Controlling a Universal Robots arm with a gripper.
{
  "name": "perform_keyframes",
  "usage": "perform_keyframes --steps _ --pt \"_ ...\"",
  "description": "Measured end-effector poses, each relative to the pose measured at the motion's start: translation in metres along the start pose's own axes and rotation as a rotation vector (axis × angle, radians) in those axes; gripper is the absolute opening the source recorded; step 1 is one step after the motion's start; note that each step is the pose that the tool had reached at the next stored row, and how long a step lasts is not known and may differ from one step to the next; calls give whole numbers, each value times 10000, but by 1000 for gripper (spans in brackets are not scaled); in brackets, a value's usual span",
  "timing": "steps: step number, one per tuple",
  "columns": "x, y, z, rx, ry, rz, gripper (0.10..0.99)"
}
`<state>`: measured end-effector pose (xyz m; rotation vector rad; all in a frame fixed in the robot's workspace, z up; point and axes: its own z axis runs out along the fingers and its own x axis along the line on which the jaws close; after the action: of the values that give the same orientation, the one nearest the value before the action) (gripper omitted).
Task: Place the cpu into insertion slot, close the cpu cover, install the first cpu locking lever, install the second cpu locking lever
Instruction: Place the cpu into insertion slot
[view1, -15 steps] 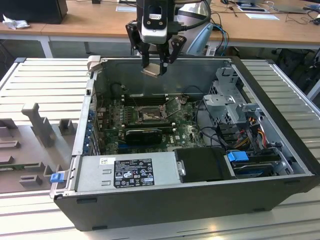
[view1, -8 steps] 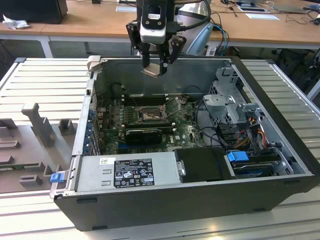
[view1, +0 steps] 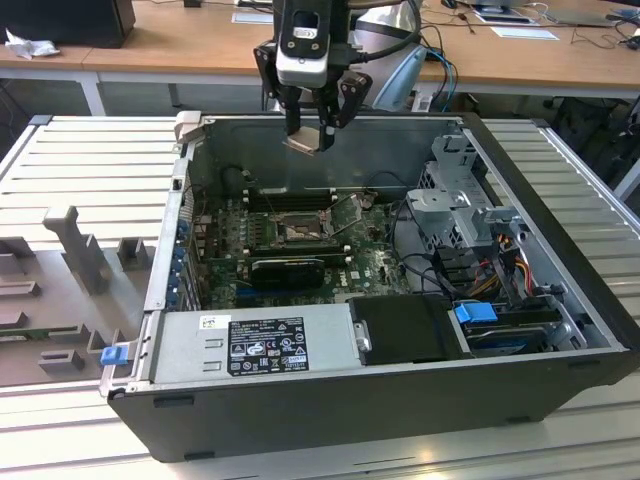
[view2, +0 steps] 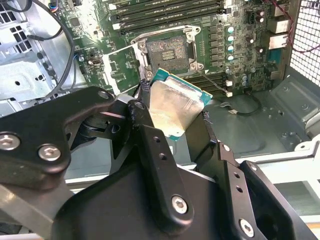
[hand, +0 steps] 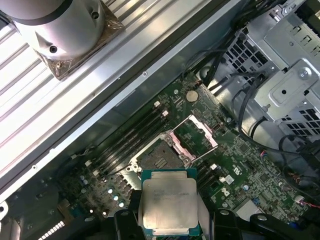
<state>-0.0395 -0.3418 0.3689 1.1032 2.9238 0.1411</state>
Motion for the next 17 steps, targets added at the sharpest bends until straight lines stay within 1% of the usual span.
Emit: perform_keyframes --steps 7,17 --pt "0 0 0 -9 -40 447 525" --pt "0 0 0 -17 -79 887 525"
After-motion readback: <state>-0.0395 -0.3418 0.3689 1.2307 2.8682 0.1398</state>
